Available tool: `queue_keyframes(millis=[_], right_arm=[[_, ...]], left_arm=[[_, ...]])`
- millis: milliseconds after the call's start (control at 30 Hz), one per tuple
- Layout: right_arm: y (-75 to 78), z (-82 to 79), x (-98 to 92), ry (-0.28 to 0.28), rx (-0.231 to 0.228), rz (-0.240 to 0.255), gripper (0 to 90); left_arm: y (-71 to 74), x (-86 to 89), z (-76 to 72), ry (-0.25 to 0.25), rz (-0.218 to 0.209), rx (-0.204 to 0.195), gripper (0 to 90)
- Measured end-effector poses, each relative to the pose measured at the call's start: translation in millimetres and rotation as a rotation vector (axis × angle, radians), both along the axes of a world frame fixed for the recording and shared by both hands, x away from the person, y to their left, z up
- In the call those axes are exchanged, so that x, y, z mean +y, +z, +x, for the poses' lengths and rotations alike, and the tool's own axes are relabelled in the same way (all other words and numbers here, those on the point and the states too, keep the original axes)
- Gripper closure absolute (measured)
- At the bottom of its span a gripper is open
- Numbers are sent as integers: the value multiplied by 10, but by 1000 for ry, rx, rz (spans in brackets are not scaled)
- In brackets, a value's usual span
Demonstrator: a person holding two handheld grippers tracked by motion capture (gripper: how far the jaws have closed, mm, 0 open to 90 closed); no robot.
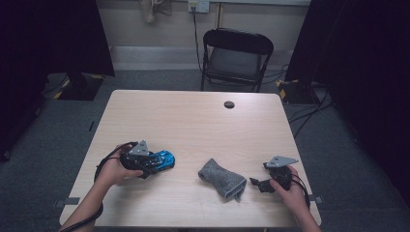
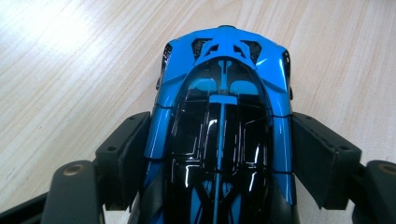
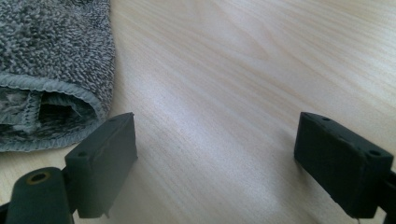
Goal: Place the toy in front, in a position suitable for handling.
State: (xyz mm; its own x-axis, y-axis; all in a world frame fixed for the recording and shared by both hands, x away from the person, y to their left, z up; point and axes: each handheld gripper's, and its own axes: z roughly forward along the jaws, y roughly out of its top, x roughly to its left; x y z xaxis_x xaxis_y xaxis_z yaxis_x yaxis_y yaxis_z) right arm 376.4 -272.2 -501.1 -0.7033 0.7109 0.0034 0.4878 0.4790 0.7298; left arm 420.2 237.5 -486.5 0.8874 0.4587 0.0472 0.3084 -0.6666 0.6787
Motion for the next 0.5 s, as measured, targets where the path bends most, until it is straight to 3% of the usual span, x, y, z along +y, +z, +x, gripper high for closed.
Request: queue_keyframes(millis=[233,500], right_arm=[[0,1,-3,2,0,1,125],[0,1,-3,3,0,1,125]], left_arm=[[6,9,6,43,-5,8,272],[6,-18,31,48,-5,19,265]])
